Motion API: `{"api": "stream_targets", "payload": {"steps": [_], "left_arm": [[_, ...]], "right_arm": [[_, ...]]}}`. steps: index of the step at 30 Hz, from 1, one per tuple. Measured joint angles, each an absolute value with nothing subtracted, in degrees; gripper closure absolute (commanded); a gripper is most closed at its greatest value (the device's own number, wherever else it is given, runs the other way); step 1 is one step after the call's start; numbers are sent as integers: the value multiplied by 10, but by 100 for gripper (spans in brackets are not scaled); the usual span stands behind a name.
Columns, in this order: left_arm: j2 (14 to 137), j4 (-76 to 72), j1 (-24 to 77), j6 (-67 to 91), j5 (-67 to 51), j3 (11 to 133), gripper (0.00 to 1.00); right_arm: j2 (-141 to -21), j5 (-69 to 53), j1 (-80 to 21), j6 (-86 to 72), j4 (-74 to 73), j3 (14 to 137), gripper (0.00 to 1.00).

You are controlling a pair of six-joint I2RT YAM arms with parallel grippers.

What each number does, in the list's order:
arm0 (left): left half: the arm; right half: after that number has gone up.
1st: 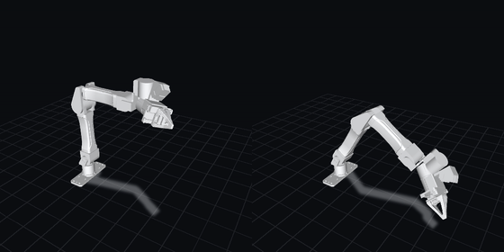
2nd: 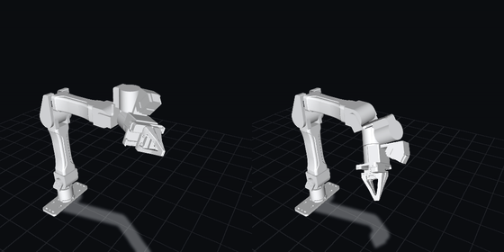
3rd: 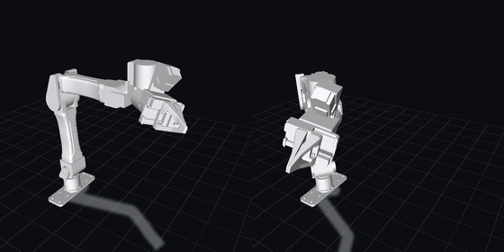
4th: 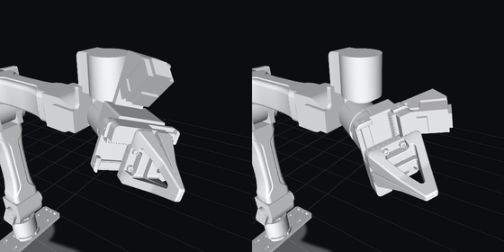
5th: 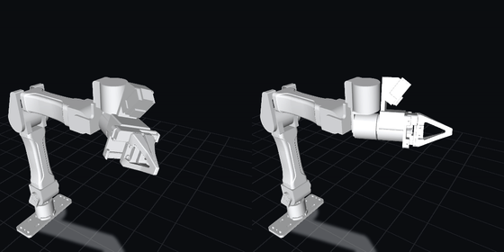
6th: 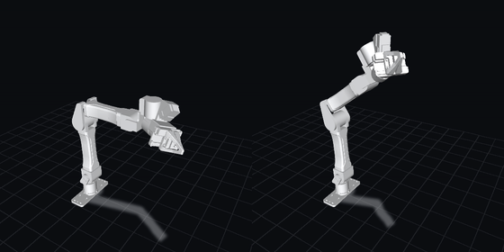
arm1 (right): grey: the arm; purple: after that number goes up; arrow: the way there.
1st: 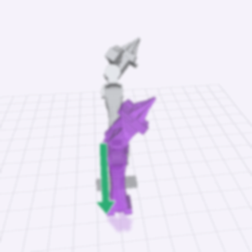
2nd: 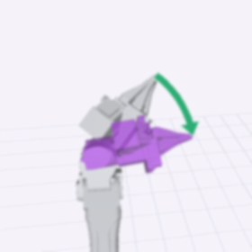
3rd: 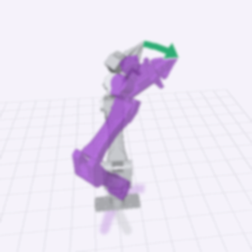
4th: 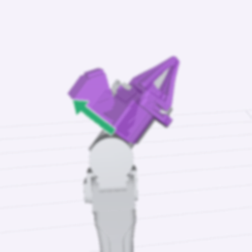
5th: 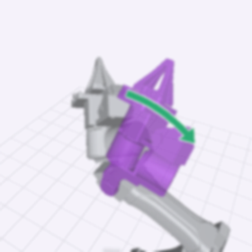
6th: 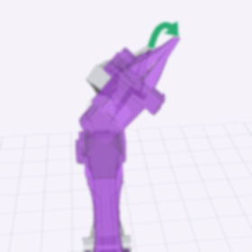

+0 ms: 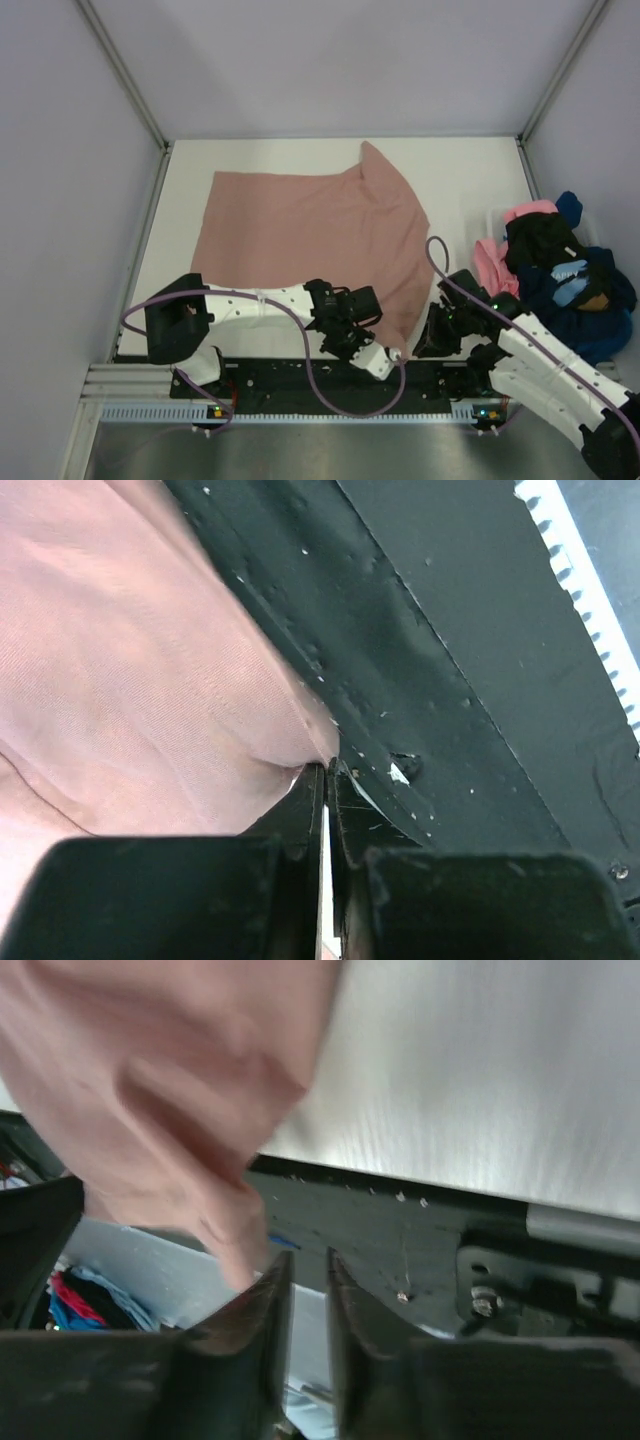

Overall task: Fold and stack the t-shirts
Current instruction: Flatten out the tshirt

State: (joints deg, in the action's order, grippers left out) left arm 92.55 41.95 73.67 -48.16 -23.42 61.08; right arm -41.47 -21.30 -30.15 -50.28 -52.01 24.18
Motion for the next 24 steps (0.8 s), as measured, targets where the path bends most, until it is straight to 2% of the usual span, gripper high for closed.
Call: {"api": "stream_targets", "payload": {"steps": [4, 8, 12, 15, 19, 24], "left_arm": [[925, 441, 736, -506, -239, 606, 86], [925, 467, 736, -523, -248, 603, 69], [924, 489, 736, -532, -257, 603, 49], [914, 510, 736, -536, -262, 605, 48], [884, 538, 724, -530, -263, 622, 48], [833, 524, 596, -482, -238, 627, 46]], "right_arm": [[-428, -190, -315, -489, -608, 293, 45], [-493, -129, -304, -442, -651, 427, 41], [-576, -91, -211, -369, -596, 524, 42], [-651, -66, -134, -328, -518, 547, 42], [-809, -17, -111, -268, -437, 622, 41], [-1007, 10, -111, -199, -370, 758, 42]]}}
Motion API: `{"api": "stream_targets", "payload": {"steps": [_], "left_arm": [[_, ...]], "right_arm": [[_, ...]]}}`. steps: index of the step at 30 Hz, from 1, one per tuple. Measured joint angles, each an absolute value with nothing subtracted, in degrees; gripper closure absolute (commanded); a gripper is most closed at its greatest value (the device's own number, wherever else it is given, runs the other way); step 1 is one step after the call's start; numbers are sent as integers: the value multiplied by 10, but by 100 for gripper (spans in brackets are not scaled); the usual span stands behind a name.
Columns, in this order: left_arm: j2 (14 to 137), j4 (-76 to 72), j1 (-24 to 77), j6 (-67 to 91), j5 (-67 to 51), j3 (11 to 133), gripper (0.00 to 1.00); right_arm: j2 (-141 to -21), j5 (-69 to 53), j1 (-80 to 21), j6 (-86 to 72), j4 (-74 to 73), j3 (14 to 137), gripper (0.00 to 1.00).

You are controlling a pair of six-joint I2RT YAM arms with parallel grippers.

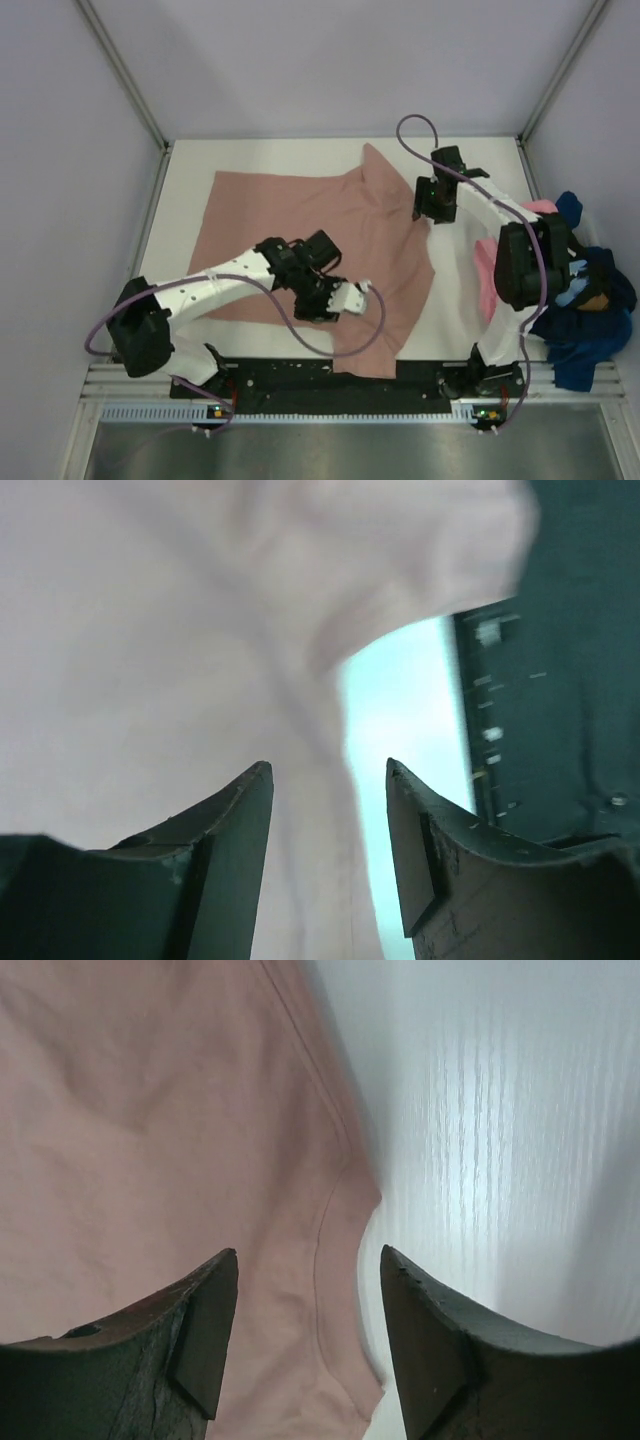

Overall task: Fold and stack the t-shirts
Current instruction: Flatten out the tshirt

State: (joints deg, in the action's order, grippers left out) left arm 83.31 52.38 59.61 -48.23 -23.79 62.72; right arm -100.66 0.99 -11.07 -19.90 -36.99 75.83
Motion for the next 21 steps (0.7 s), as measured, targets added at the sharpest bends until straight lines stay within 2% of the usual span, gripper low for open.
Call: {"api": "stream_targets", "payload": {"steps": [3, 5, 9, 10, 11, 16, 19, 21], "left_arm": [[813, 505, 471, -455, -208, 623, 44], [791, 494, 413, -448, -190, 606, 43], [699, 487, 326, -447, -149, 528, 43], [681, 491, 309, -449, -142, 515, 43], [662, 495, 285, -451, -135, 503, 44], [616, 508, 176, -465, -105, 466, 46], [605, 512, 146, -470, -90, 444, 46], [601, 516, 142, -474, -85, 435, 44]], "right_arm": [[-1076, 20, -110, -175, -356, 808, 42], [-1113, 21, -109, -164, -354, 834, 49], [-1188, 20, -108, -141, -357, 887, 83], [-1196, 25, -107, -136, -366, 898, 95], [-1201, 23, -106, -134, -370, 909, 100], [-1237, 15, -91, -130, -387, 967, 100], [-1269, 1, -69, -125, -391, 1018, 99], [-1287, -7, -56, -119, -391, 1048, 75]]}}
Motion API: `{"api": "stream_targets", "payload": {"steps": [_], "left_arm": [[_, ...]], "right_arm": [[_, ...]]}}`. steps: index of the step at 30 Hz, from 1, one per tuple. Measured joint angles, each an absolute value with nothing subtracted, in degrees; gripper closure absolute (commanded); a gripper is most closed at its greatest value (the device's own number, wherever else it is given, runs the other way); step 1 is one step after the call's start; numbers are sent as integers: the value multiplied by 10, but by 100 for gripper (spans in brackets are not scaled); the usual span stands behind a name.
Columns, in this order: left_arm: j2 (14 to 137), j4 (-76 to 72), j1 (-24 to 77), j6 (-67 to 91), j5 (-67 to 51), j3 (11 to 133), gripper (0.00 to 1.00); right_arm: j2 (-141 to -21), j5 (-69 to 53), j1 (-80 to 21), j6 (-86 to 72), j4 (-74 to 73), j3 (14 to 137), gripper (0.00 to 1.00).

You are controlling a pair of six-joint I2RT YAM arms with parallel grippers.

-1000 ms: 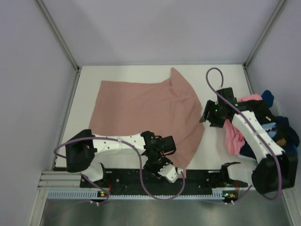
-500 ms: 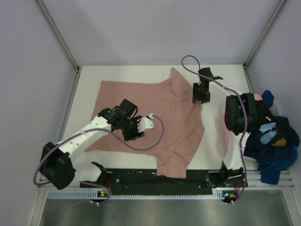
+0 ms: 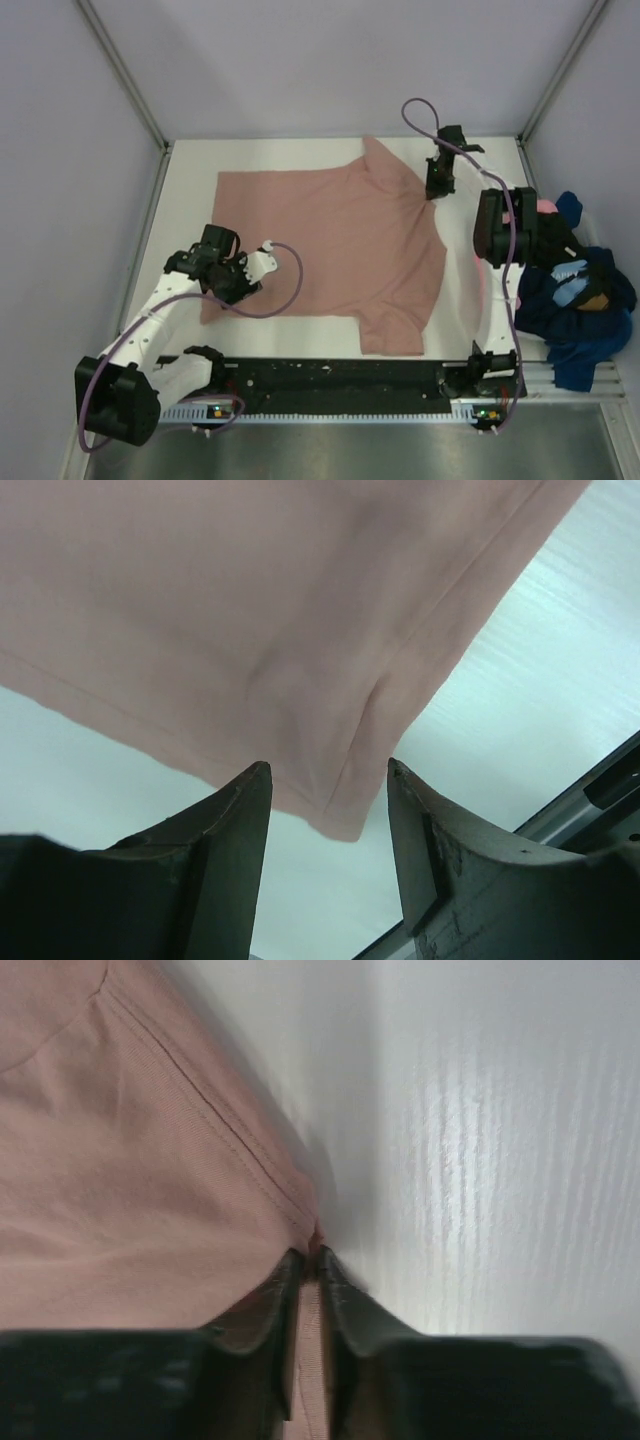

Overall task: Fold and stack the t-shirts
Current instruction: Flatten out the tshirt, then grap the side of the flattened tshirt closest away from the robot with both arms

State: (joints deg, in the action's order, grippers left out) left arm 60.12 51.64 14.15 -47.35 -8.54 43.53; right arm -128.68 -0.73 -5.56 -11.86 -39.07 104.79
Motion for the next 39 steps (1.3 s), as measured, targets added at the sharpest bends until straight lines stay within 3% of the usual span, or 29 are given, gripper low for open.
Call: {"api": "stream_targets", "payload": {"steps": [2, 4, 10, 15, 19, 23, 26, 29, 39], "left_arm": [[597, 517, 140, -480, -81, 430, 44], [588, 522, 138, -488, -77, 424, 44], [547, 567, 126, -530, -63, 399, 47], [533, 583, 126, -550, -50, 364, 46], [521, 568, 125, -549, -25, 305, 47], [496, 528, 124, -531, 15, 241, 55], [488, 485, 124, -507, 43, 232, 75], [487, 438, 124, -495, 57, 222, 100], [468, 420, 124, -491, 63, 210, 100]], "right_arm": [[-1296, -16, -46, -111, -390, 1066, 54], [-1294, -20, -39, -108, -393, 1067, 46], [-1167, -13, -39, -101, -405, 966, 35], [-918, -77, -44, -73, -398, 834, 28], [-703, -124, -103, 38, -348, 716, 21], [-540, -222, -214, 236, -329, 568, 23], [-473, -271, -236, 342, -374, 489, 35], [-453, -300, -256, 433, -453, 455, 34], [-451, -219, -479, 564, -637, 347, 37]]}}
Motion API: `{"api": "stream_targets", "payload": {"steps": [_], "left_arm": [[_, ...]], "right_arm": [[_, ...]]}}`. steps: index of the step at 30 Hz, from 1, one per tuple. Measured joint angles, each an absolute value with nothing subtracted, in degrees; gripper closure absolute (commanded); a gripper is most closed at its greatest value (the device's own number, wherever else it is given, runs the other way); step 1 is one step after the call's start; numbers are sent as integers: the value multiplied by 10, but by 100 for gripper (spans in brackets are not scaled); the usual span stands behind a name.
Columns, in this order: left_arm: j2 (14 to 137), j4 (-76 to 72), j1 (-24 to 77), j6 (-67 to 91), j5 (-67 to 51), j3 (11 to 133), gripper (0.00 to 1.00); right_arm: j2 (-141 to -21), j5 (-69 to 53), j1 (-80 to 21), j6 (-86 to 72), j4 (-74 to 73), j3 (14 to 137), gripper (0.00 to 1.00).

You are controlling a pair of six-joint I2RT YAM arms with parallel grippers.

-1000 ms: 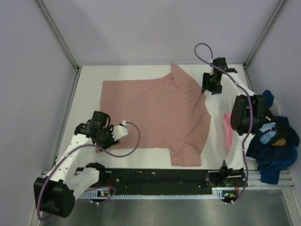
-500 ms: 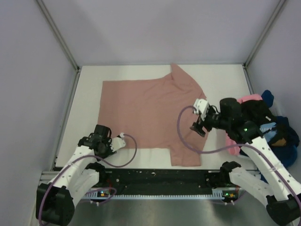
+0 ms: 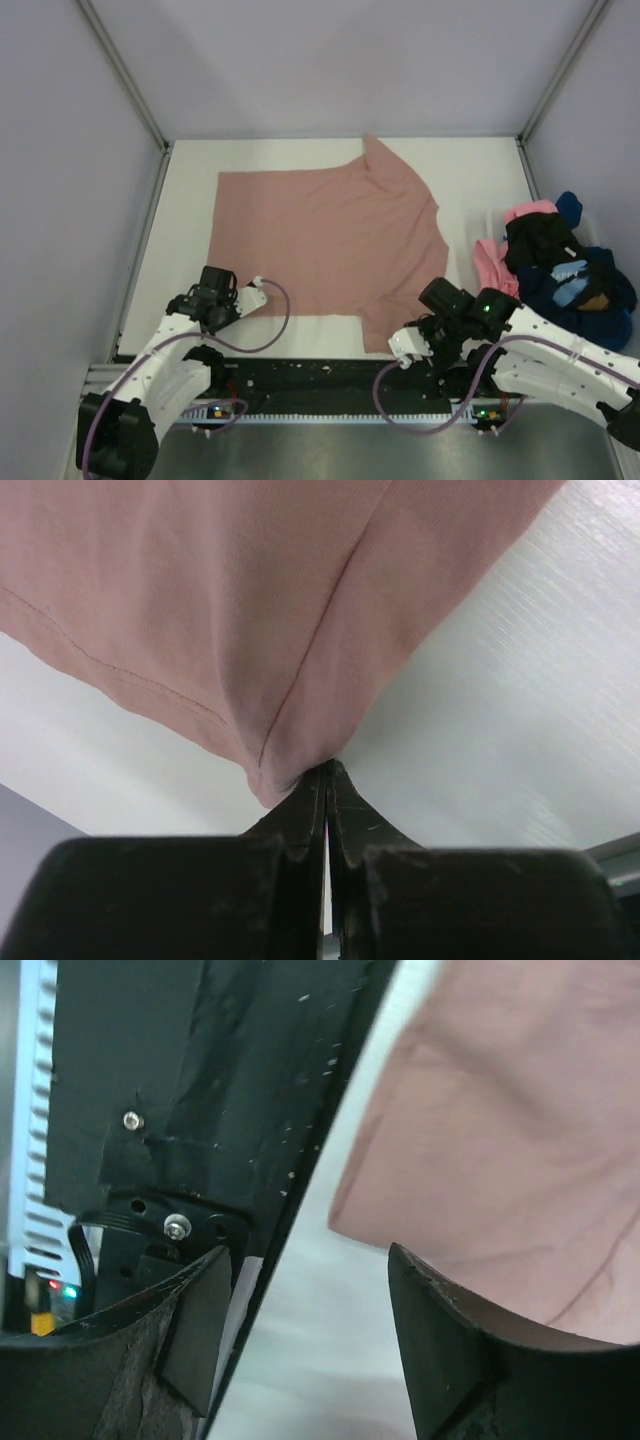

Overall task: Fold and stack the t-shirts
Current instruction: Grap the side of the flattened tshirt closest away from the robot with both arms

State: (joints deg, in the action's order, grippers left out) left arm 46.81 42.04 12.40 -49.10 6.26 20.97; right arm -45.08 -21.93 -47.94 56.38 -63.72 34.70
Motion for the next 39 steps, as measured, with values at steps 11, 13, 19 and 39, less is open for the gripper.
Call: {"api": "stream_targets", "payload": {"steps": [11, 13, 19, 39], "left_arm": [[467, 451, 124, -479, 56, 237, 100], [468, 453, 124, -479, 56, 237, 100], [470, 460, 124, -478, 56, 243, 100], [478, 481, 124, -475, 62, 303, 100]], "right_arm": [[-480, -135, -547, 638, -568, 277, 39], [-464, -130, -547, 646, -559, 278, 39], [-457, -133, -547, 678, -548, 278, 40], [-497, -117, -491, 639, -486, 303, 100]]}}
